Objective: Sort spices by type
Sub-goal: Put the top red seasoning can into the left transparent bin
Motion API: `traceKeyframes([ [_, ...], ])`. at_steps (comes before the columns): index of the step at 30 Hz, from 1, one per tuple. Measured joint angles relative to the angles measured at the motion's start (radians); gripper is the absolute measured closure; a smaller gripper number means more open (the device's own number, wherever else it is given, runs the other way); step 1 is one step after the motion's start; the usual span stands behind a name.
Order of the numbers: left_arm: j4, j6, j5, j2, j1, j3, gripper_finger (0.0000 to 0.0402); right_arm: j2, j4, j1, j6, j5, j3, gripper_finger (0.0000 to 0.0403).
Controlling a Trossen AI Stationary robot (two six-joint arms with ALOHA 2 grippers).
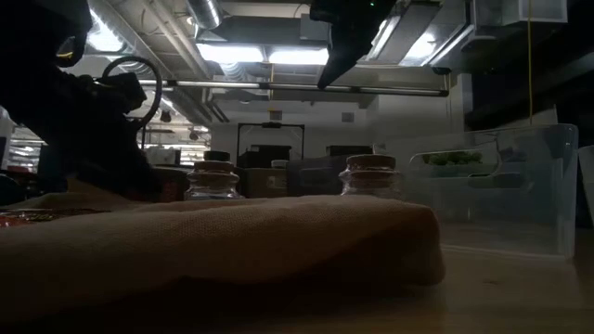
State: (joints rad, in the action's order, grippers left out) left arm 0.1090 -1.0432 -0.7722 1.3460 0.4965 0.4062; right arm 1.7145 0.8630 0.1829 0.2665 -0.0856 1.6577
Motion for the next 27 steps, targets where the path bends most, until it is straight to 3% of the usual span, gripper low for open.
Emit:
traceKeyframes([
  [13,-0.050,0.029,-0.023,0.000,0.000,-0.031,0.0050,0.000,-0.001,0.000,0.000,0.000,0.000,0.0217],
  [27,-0.051,-0.008,-0.021,-0.002,0.000,-0.031,0.0193,0.000,-0.001,0.000,0.000,0.000,0.000,0.0217],
])
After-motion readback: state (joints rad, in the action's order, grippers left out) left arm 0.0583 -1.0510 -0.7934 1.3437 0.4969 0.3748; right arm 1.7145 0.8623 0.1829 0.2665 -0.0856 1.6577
